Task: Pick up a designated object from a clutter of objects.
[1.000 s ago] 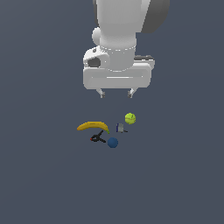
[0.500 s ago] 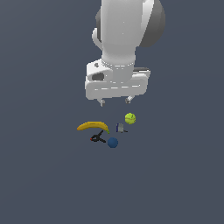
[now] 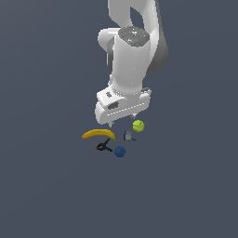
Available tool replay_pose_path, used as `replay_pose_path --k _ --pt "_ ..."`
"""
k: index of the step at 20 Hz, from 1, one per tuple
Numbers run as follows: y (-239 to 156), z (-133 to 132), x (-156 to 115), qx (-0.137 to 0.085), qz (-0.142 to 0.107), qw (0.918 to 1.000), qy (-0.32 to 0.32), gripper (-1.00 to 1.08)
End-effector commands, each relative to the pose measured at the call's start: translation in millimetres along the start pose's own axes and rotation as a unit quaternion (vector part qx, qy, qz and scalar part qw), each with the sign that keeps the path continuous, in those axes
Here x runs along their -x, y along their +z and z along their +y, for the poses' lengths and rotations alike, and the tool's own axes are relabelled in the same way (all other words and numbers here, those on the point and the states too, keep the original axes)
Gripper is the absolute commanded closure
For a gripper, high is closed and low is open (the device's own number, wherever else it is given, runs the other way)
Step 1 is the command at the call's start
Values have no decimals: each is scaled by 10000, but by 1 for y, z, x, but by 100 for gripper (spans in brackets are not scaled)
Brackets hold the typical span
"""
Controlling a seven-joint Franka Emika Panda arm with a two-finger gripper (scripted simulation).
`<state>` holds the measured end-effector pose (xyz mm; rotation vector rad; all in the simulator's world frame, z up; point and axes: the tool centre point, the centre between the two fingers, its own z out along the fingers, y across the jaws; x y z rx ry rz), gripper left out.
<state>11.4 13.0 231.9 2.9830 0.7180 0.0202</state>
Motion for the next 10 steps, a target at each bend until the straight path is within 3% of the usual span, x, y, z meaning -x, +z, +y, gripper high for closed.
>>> replay_pose_path --k 1,6,10 --pt "18 -3 1 20 -35 9990 -443 -92" --pt "53 -13 5 18 -83 9912 -1322 -92" --pt "79 -23 8 -17 -92 9792 -2027 -92"
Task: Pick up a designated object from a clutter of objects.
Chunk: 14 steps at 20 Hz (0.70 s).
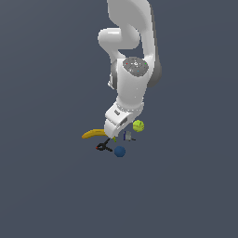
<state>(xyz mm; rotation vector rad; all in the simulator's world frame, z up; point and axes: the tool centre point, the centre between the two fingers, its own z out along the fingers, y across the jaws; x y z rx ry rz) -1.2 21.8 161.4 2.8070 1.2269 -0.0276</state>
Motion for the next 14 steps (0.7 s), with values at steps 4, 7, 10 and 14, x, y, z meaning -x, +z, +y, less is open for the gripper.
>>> replay_pose_path --k 4,7,10,14 --pt "35 -17 -1 -58 32 9950 -998 -92" --pt "52 -28 -2 -102 78 9882 -1523 -92" --pt "66 -38 -2 -142 134 9802 -1972 -92" --pt "80 -50 -3 -186 211 9694 -2439 -92"
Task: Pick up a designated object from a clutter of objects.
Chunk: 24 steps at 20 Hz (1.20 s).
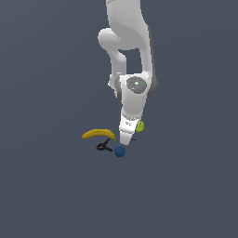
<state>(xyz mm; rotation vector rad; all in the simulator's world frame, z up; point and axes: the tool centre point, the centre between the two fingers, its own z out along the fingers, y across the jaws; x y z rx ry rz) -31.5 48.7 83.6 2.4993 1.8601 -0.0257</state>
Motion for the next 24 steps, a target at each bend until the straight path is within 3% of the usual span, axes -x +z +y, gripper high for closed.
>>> replay_pose_path --k 1,9,16,24 --pt "8 -6 -3 -15 51 9996 -283 -92" --pt "20 -15 -9 -43 143 9973 -723 -92" --pt "24 -16 -9 -46 140 9973 -716 -92" --pt "56 -17 -10 -47 141 9972 -737 -92"
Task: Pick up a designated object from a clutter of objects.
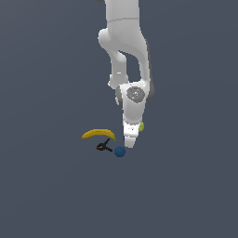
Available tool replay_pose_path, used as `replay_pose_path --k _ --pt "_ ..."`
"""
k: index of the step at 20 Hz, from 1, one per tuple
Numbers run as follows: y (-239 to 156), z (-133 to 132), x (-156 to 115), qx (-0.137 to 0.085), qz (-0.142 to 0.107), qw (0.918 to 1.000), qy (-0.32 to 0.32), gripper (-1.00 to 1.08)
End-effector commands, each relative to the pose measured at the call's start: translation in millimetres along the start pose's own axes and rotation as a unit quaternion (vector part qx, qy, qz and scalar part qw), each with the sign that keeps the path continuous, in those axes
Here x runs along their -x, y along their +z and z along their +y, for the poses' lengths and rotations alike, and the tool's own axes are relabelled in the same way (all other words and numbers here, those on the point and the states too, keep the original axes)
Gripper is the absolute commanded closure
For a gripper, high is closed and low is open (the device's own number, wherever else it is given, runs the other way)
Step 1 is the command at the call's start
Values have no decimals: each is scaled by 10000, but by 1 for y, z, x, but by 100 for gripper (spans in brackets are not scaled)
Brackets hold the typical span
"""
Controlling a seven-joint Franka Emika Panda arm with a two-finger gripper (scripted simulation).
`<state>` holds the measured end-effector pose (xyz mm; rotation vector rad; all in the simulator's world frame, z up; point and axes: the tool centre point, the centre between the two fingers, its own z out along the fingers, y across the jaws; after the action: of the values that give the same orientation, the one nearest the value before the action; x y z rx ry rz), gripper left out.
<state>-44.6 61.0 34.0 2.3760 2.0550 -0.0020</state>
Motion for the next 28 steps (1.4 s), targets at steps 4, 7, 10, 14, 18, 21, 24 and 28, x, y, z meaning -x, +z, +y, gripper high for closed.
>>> replay_pose_path --k 4,7,10,14,18,21,24,28 --pt "19 0 0 0 0 10000 -10 -92" --pt "21 0 0 3 4 10000 -11 -92" --pt "21 0 0 3 4 10000 -11 108" --pt "21 0 0 3 4 10000 -11 108" --pt "21 0 0 3 4 10000 -11 108" --pt "17 5 4 42 -7 10000 21 108" --pt "11 7 6 42 -7 10000 21 108" --pt "-4 14 11 36 -5 10000 15 108"
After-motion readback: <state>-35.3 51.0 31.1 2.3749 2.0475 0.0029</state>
